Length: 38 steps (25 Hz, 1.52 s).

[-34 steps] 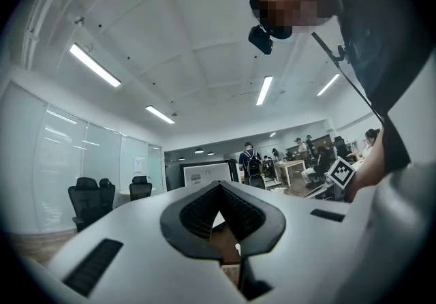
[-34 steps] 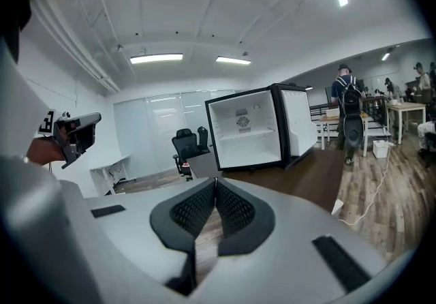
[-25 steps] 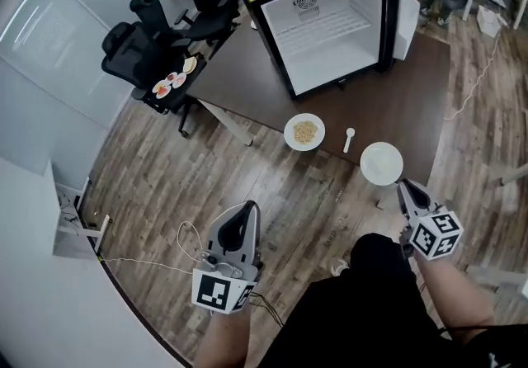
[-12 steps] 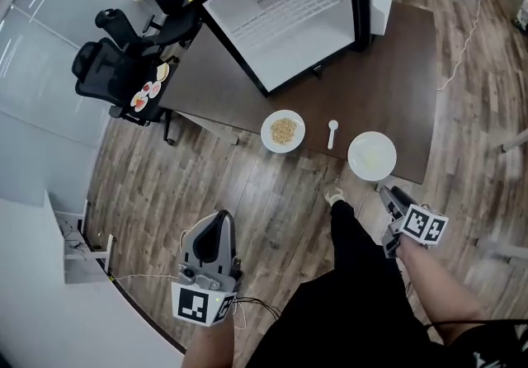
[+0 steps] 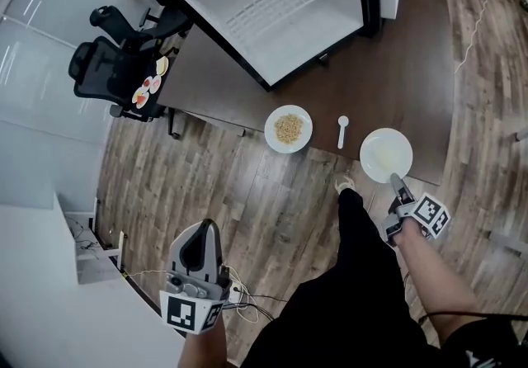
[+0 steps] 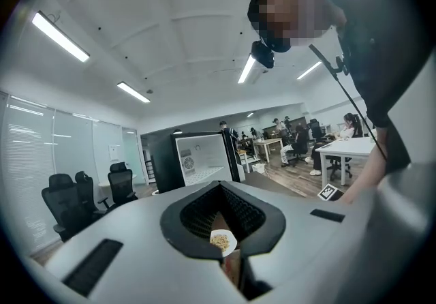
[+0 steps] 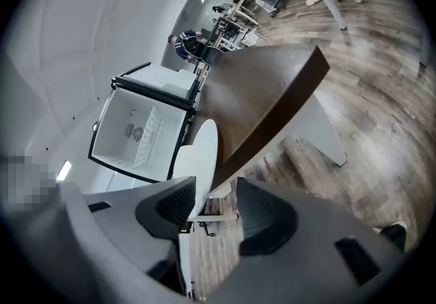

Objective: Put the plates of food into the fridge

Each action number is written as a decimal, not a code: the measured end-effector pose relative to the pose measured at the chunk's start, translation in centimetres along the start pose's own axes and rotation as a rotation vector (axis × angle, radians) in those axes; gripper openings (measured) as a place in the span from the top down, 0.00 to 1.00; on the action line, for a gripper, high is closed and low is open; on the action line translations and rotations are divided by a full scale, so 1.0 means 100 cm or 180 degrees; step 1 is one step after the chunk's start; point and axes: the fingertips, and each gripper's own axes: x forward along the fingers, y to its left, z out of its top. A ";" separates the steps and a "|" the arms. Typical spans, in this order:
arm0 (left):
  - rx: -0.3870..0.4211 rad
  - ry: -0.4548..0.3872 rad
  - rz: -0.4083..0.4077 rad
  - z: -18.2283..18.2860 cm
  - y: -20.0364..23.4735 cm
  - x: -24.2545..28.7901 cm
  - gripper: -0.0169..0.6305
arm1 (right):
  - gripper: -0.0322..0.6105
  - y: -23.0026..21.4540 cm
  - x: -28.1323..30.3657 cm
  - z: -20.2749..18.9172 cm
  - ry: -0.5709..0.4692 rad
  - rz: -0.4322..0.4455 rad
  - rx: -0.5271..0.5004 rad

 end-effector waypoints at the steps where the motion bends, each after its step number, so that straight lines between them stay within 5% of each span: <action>1: -0.0005 0.0012 0.0014 -0.001 0.004 0.002 0.97 | 0.65 -0.001 0.004 0.000 -0.0013 0.0011 0.0053; 8: 0.0155 0.0034 -0.0019 -0.002 0.009 0.010 0.97 | 0.77 0.000 0.019 0.002 -0.0104 0.0198 0.0226; 12: 0.0002 0.0074 -0.0013 -0.014 0.009 0.010 0.97 | 0.89 0.005 0.018 0.000 -0.0042 0.0232 0.0215; 24: -0.0052 -0.0069 0.0012 -0.005 0.017 0.034 0.97 | 0.92 0.064 0.016 0.013 0.0073 0.0745 0.0376; 38: -0.0323 -0.0130 0.0257 -0.010 0.077 0.069 0.97 | 0.92 0.156 0.061 0.028 0.0288 0.0883 0.0201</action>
